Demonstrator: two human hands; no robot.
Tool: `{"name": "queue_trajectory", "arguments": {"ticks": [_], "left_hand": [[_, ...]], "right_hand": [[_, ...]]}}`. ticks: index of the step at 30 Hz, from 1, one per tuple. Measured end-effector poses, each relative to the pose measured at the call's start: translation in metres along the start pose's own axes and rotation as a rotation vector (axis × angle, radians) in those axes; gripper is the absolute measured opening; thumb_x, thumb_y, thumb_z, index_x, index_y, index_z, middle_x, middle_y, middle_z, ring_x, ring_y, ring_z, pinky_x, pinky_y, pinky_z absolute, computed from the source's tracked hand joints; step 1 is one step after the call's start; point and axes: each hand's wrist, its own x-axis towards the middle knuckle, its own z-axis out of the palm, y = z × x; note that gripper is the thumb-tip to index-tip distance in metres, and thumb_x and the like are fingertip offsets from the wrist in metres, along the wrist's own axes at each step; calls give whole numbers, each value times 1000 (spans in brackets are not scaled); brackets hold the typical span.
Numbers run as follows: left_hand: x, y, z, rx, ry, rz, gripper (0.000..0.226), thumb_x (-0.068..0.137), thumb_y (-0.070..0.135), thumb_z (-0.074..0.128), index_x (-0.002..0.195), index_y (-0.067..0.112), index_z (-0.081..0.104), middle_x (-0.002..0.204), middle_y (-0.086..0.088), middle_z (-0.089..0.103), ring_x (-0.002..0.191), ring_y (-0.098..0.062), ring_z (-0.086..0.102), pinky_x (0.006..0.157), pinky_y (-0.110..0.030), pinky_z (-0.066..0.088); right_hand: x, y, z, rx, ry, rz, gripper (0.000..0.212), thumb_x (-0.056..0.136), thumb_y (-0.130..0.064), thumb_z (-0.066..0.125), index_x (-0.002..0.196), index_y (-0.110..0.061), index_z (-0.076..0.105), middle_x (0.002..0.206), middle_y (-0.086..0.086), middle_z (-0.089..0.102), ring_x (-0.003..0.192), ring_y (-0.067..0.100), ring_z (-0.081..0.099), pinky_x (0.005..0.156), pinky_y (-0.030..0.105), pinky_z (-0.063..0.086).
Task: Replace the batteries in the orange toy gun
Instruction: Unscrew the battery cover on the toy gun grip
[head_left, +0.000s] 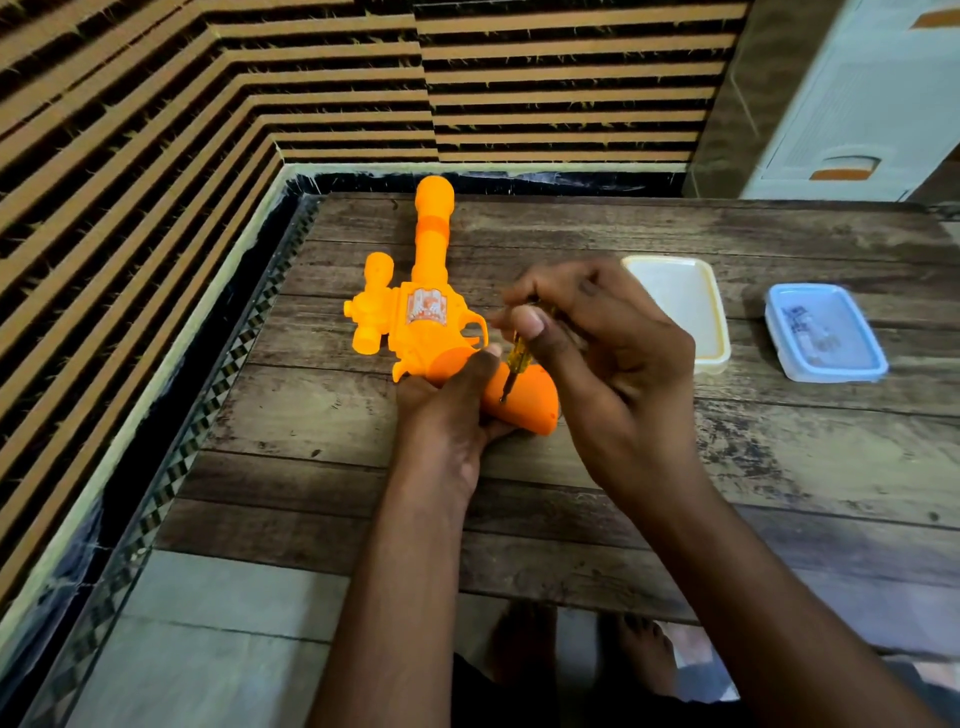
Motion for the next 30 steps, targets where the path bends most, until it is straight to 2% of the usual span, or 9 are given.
{"name": "queue_trajectory", "arguments": {"ticks": [2, 6, 10, 14, 16, 20, 23, 25, 30], "left_hand": [[0, 0, 0, 2, -9, 10, 30, 93, 6, 70, 123, 11, 64, 120, -21, 71, 102, -37, 73, 56, -45, 61], [0, 2, 1, -12, -17, 6, 20, 93, 3, 69, 108, 16, 65, 117, -22, 71, 87, -29, 72, 53, -44, 61], [0, 1, 1, -9, -7, 8, 27, 93, 2, 69, 118, 11, 64, 120, -24, 71, 90, -32, 73, 52, -43, 60], [-1, 1, 2, 1, -14, 20, 21, 93, 5, 70, 110, 15, 65, 109, -17, 73, 85, -26, 73, 51, -41, 60], [0, 1, 1, 6, -4, 16, 21, 93, 5, 71, 109, 16, 64, 115, -19, 72, 93, -30, 73, 51, -42, 61], [0, 1, 2, -1, 6, 17, 34, 92, 3, 70, 126, 9, 63, 120, -22, 71, 105, -38, 72, 54, -43, 61], [-1, 2, 2, 4, -7, 19, 28, 93, 5, 70, 120, 10, 65, 112, -17, 74, 89, -29, 75, 51, -40, 60], [-1, 2, 2, 16, -16, 20, 24, 94, 6, 69, 118, 11, 66, 105, -14, 75, 78, -21, 75, 50, -39, 60], [0, 0, 1, 1, -5, 18, 24, 92, 3, 71, 114, 12, 64, 115, -21, 73, 89, -29, 73, 54, -43, 61]], "right_hand": [[2, 0, 0, -67, 30, -18, 9, 96, -4, 73, 104, -4, 77, 94, 19, 61, 91, 22, 64, 79, 24, 49], [4, 3, 1, -44, 26, -46, 17, 99, 2, 66, 113, 2, 76, 100, 15, 70, 98, 22, 71, 84, 40, 58], [1, 2, 0, -7, -3, -5, 23, 101, 4, 59, 120, 3, 72, 111, 11, 74, 110, 19, 73, 92, 44, 60], [0, 3, 6, -31, 45, -67, 28, 94, 4, 72, 118, -10, 71, 101, 23, 63, 97, 34, 72, 75, 49, 59], [1, 5, 6, -41, 54, -77, 27, 95, 7, 69, 119, -4, 73, 99, 22, 65, 98, 30, 74, 78, 48, 60], [1, 6, 2, -52, 1, -47, 26, 99, 9, 62, 121, 4, 72, 112, 13, 71, 108, 20, 72, 88, 43, 60], [2, 4, 6, -37, 20, -77, 24, 96, 5, 69, 118, -3, 72, 107, 20, 64, 102, 32, 69, 79, 46, 57], [1, 5, 6, -88, 52, -82, 24, 92, 2, 75, 116, -1, 75, 98, 20, 63, 94, 32, 68, 75, 45, 54], [1, 4, 4, -52, -3, -51, 27, 99, 9, 60, 123, 5, 70, 106, 11, 72, 102, 22, 72, 87, 44, 59]]}}
